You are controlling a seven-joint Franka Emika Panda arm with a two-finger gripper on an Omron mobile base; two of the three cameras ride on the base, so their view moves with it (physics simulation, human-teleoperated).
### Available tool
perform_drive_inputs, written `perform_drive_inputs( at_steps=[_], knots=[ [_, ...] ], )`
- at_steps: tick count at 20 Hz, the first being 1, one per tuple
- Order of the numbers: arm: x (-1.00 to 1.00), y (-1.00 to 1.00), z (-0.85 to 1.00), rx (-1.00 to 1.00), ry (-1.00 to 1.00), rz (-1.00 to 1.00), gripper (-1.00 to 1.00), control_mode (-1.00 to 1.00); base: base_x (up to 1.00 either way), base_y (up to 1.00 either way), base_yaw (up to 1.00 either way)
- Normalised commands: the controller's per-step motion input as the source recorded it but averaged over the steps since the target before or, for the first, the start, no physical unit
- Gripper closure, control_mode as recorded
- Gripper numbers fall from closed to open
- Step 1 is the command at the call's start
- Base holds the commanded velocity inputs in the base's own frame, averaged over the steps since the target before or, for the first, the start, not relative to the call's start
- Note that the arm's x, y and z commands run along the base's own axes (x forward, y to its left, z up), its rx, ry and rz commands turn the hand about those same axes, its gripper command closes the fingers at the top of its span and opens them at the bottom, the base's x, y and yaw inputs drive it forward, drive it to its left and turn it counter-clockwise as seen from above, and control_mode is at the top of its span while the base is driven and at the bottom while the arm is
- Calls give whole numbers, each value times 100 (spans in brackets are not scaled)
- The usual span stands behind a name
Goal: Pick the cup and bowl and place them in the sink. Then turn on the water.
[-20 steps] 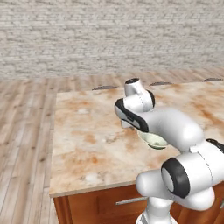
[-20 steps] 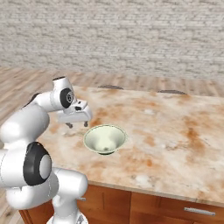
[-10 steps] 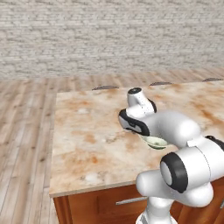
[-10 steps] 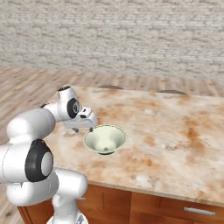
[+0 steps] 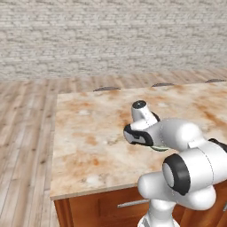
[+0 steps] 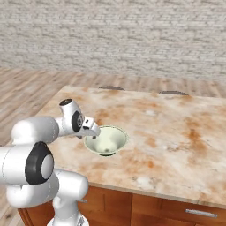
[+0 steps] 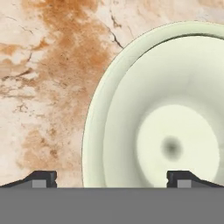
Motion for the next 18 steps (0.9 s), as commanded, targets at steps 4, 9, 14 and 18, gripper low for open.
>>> perform_drive_inputs(
  at_steps=[4,9,14,18],
  knots=[
    [34,11,-5,0,0,0,-100,-100,0,0,0],
    [7,-20,-16,0,0,0,-100,-100,0,0,0],
    [0,-21,-20,1,0,0,100,-100,0,0,0],
    [0,0,-12,0,0,0,100,-100,0,0,0]
  ],
)
